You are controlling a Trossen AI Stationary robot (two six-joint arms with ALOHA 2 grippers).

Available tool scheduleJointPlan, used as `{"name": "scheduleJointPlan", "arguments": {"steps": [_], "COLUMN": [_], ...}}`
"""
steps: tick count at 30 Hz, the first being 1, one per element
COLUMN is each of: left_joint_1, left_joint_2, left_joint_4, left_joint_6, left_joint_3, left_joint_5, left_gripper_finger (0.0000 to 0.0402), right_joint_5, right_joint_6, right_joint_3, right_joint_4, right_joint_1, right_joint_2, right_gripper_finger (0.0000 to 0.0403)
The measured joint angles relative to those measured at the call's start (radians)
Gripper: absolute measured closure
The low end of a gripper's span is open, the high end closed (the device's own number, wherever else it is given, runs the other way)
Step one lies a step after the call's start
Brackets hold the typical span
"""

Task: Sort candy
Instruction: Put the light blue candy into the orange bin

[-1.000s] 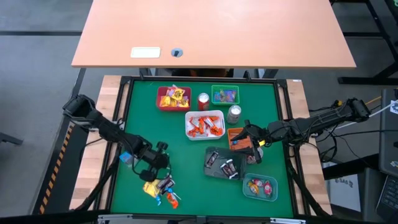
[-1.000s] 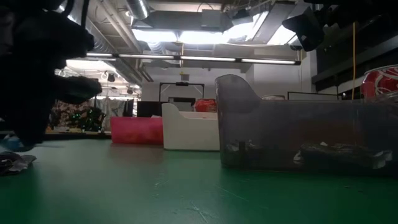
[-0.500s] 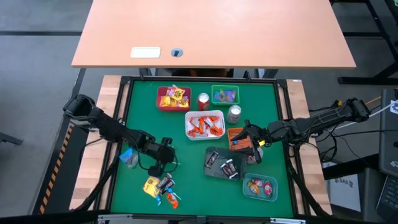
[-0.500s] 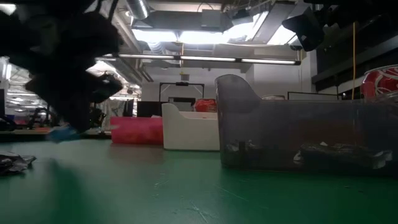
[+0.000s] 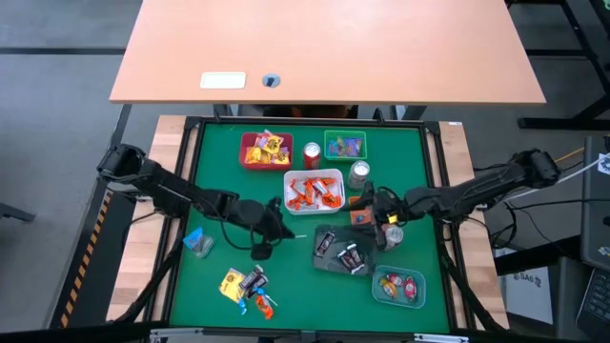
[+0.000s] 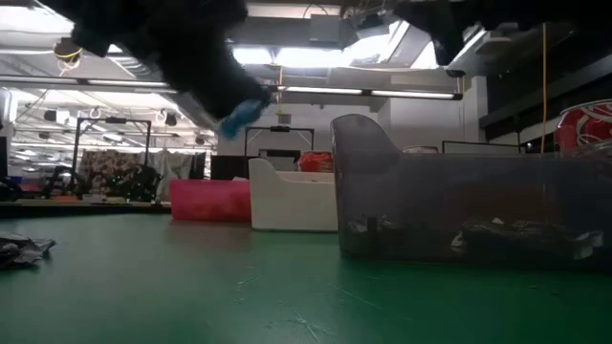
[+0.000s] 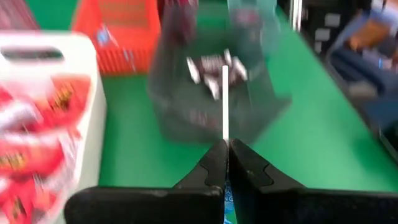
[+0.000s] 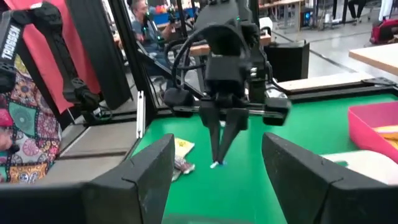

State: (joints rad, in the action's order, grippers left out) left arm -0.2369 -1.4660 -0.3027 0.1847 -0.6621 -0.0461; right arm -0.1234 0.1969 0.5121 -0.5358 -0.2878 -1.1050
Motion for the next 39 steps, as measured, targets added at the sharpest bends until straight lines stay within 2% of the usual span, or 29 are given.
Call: {"name": "scheduleJointPlan", "arguments": {"steps": [4, 16, 22, 39], "left_joint_1": [0.027, 0.075, 0.075, 0.075], "left_joint_2": [0.0, 0.0, 0.0, 0.0], "left_joint_4": [-0.115, -0.336, -0.419, -0.51], "left_joint_6": [-0.002, -0.009, -0.011, -0.011], "left_joint_3": [0.0, 0.0, 0.0, -0.001], "left_joint_5": [-0.024, -0.057, -0.057, -0.057], "left_gripper_finger": [0.0401, 0.0401, 0.0401, 0.0401], "right_joint_5": [0.0, -0.088, -0.164, -0.148], "right_joint_6": [-0.022, -0.136, -0.149, -0.143], "right_joint_3": [0.019, 0.163, 0.189, 0.191], "right_joint_4": [-0.074, -0.076, -0.08, -0.234], "right_joint_1": [0.0, 0.0, 0.0, 0.0], "right_joint_2": [-0.092, -0.265, -0.282, -0.297], "right_gripper_finger": [0.0162, 0.0162, 0.0162, 0.0162]}}
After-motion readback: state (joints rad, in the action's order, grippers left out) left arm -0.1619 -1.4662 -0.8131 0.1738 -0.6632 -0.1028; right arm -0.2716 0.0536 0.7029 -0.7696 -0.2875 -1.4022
